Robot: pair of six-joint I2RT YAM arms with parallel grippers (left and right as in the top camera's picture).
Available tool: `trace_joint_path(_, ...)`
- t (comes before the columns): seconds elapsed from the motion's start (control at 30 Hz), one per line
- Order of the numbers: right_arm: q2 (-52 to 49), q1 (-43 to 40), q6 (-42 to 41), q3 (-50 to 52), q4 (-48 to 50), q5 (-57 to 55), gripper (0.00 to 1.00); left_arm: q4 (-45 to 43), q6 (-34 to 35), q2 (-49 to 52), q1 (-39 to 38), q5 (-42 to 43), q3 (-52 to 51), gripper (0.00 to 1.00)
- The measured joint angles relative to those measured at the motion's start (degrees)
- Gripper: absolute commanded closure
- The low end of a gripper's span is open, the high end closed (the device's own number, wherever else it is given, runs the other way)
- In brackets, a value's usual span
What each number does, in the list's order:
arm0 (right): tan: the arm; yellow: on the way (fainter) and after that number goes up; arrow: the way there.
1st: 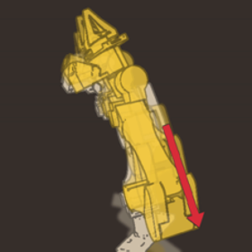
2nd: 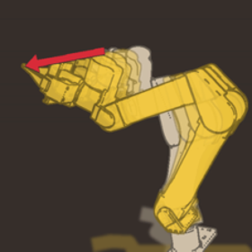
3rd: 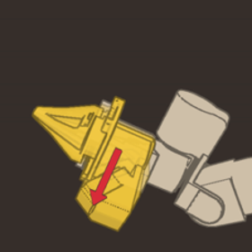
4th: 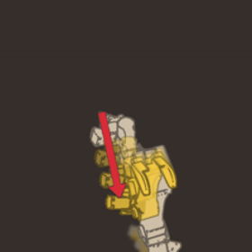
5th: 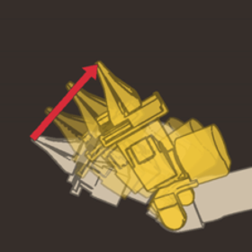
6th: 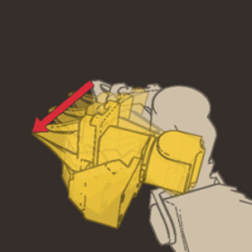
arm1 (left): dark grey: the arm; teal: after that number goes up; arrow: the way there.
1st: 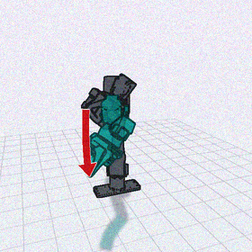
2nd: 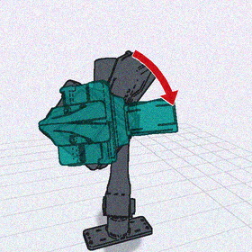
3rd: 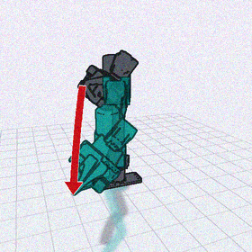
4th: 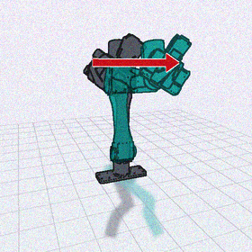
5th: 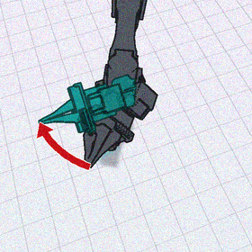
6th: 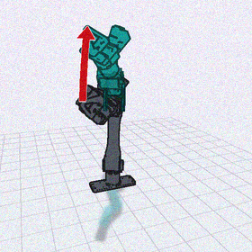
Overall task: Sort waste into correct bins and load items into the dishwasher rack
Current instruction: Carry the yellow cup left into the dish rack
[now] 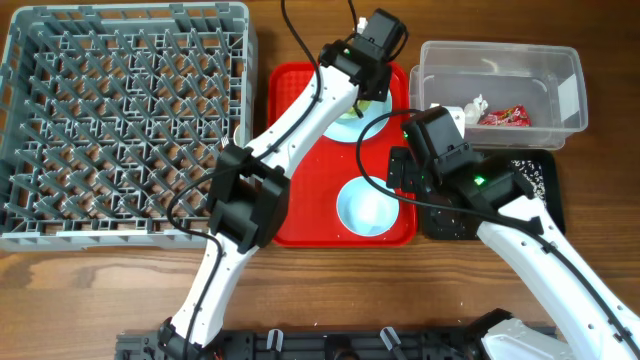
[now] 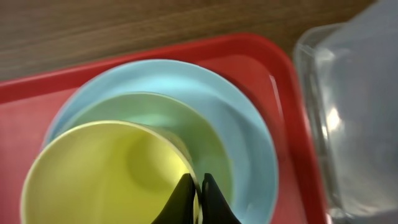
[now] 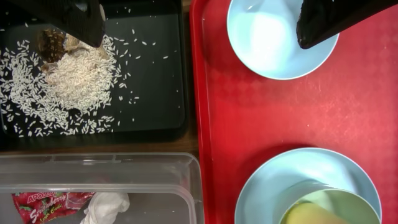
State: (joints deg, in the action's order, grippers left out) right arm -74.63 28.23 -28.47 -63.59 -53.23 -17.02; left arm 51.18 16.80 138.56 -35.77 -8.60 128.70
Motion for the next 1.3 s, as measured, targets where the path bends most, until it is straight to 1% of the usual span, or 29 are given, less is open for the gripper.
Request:
trace_joint_path(0.13, 0.0, 0.0, 0.0, 0.0, 0.0, 0.0, 0.0, 0.7, 0.0, -4.3, 1.6, -1.8, -0.1, 0.96)
trace_joint_path(0.23, 0.0, 0.0, 0.0, 0.0, 0.0, 0.0, 0.0, 1.5, 0.0, -12.1, 4.9, 2.7, -0.1, 0.96)
trace_joint_path(0.33, 0.0, 0.0, 0.0, 0.0, 0.0, 0.0, 0.0, 3.3, 0.0, -22.4, 12.0, 15.1, 0.2, 0.96)
trace_joint_path(0.4, 0.0, 0.0, 0.0, 0.0, 0.0, 0.0, 0.0, 4.3, 0.0, -25.5, 17.9, 23.9, 0.8, 0.96)
trace_joint_path(0.47, 0.0, 0.0, 0.0, 0.0, 0.0, 0.0, 0.0, 6.6, 0.0, -26.3, 25.5, 35.3, 1.1, 0.96)
trace_joint_path(0.6, 0.0, 0.0, 0.0, 0.0, 0.0, 0.0, 0.0, 10.8, -0.7, -21.6, 38.7, 56.3, 1.0, 0.96)
trace_joint_path(0.7, 0.0, 0.0, 0.0, 0.0, 0.0, 0.0, 0.0, 14.4, -3.7, -17.1, 43.2, 66.2, 1.0, 0.96)
trace_joint_path(0.73, 0.0, 0.0, 0.0, 0.0, 0.0, 0.0, 0.0, 15.8, -5.6, -14.5, 44.7, 71.0, 1.0, 0.96)
trace_joint_path(0.8, 0.0, 0.0, 0.0, 0.0, 0.0, 0.0, 0.0, 16.7, -7.3, -11.3, 45.9, 75.9, 0.9, 0.96)
trace_joint_path(0.9, 0.0, 0.0, 0.0, 0.0, 0.0, 0.0, 0.0, 16.9, -9.3, -7.1, 46.6, 80.2, 0.9, 0.96)
trace_joint_path(1.03, 0.0, 0.0, 0.0, 0.0, 0.0, 0.0, 0.0, 16.8, -11.6, -3.0, 46.9, 82.2, 0.9, 0.96)
trace_joint_path(1.2, 0.0, 0.0, 0.0, 0.0, 0.0, 0.0, 0.0, 13.0, -12.8, -0.3, 48.3, 82.9, 0.9, 0.96)
trace_joint_path(1.3, 0.0, 0.0, 0.0, 0.0, 0.0, 0.0, 0.0, 11.3, -13.1, 0.3, 49.9, 80.9, 0.8, 0.96)
